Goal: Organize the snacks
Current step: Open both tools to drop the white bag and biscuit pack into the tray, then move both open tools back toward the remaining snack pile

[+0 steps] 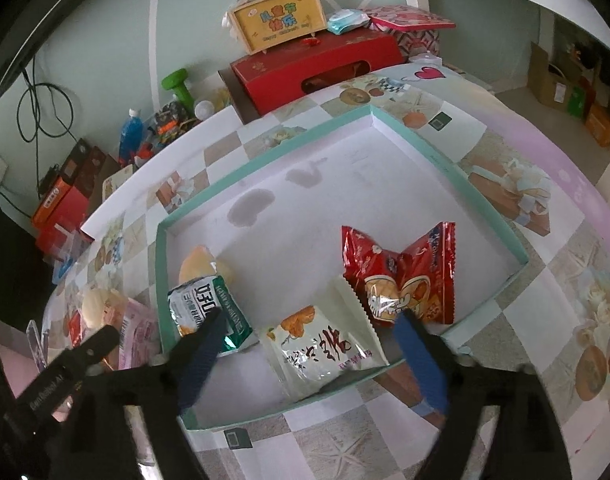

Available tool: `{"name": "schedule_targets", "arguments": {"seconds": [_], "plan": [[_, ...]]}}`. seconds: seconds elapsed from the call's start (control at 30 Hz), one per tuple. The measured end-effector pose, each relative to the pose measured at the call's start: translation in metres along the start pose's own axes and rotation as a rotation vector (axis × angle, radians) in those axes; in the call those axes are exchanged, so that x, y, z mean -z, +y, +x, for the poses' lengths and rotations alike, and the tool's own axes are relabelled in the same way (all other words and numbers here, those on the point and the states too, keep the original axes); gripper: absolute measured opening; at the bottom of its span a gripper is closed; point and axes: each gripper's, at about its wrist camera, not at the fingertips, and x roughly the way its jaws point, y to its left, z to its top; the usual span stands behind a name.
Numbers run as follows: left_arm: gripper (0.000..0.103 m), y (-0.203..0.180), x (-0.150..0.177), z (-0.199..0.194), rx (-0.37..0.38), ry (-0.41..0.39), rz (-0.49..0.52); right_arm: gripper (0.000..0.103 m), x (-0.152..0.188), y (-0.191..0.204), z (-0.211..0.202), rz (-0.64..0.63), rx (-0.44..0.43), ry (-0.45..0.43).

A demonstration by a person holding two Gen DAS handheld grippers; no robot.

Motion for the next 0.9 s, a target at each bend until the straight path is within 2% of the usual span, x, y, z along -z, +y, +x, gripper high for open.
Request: {"name": "schedule_targets", "arguments": {"seconds": [0.07, 0.17, 0.43, 0.73, 0.9], "plan": [[0.099, 0.005, -0.001, 0.000, -0.035, -0.016, 0.001, 0.099, 0.001, 0.003, 0.000, -0.012, 0.003, -0.003], [0.103, 0.010, -0.002, -0.001, -0.083, -0.043, 0.005, 0.103, 0.002, 0.008, 0.001, -0.035, 0.005, -0.007], [0.103, 0.018, -0.005, -0.003, -0.106, -0.057, -0.004, 0.103, 0.007, 0.028, -0.003, -0.125, 0.001, -0.053], [0.103, 0.026, -0.007, -0.011, -0.137, -0.094, 0.008, 0.103, 0.012, 0.048, -0.010, -0.182, -0.040, -0.112], [0.103, 0.042, -0.010, -0.023, -0.144, -0.111, -0.016, 0.103, 0.017, 0.061, -0.008, -0.184, -0.081, -0.081]]}}
